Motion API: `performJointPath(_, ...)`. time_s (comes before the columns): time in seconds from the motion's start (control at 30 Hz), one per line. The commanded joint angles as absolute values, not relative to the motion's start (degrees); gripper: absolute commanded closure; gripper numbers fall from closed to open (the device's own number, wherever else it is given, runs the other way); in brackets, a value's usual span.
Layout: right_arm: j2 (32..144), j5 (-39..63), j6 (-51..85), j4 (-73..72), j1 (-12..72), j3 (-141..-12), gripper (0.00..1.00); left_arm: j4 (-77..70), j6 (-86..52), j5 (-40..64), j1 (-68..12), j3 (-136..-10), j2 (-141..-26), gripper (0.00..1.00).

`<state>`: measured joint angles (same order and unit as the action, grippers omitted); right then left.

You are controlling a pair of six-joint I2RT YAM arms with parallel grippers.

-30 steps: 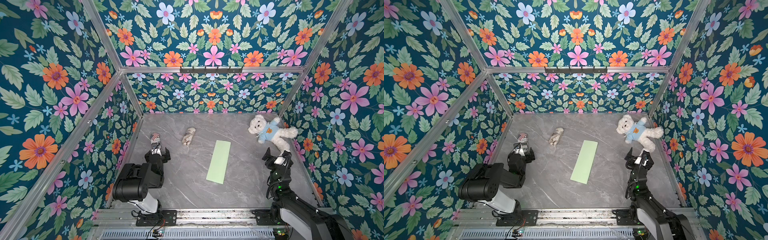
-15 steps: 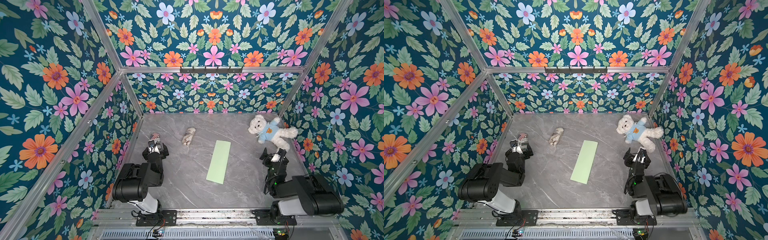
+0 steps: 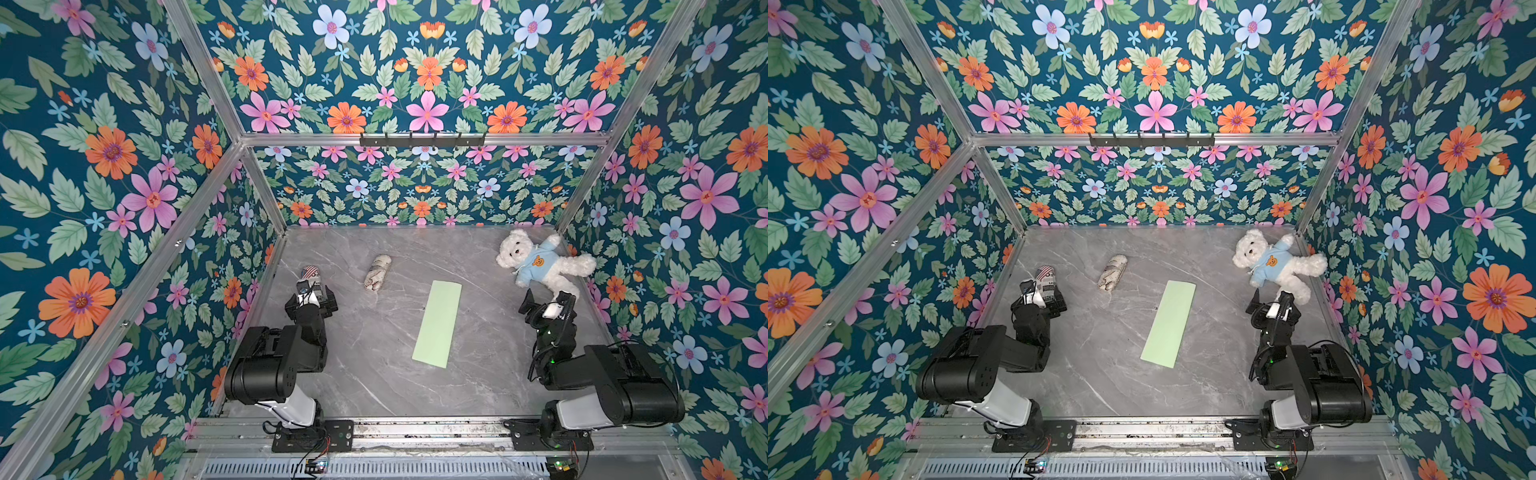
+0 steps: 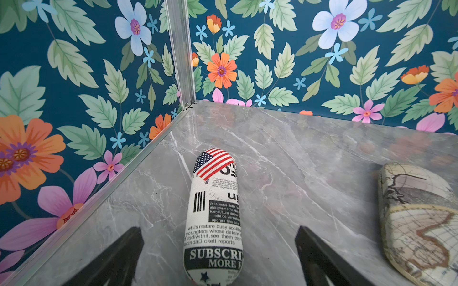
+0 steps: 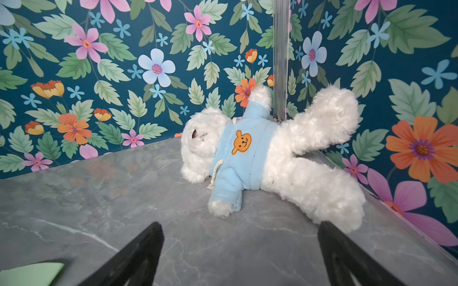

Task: Fold the rectangular paper in half along the long edge
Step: Reset both arms

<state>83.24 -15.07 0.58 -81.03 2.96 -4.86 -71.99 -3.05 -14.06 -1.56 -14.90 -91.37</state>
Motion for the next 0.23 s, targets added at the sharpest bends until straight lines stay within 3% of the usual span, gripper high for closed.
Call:
performJointPath(0.0,83.3,-14.2,0.0,-83.4,3.0,-5.0,0.01,-71.4,-3.1,-13.8,-1.6,-15.4,-91.6,0.0)
performJointPath(0.2,83.3,-14.2,0.0,-83.2,3.0,-5.1,0.01,-71.3,-3.0,-13.5,-1.6,-15.4,-91.5,0.0)
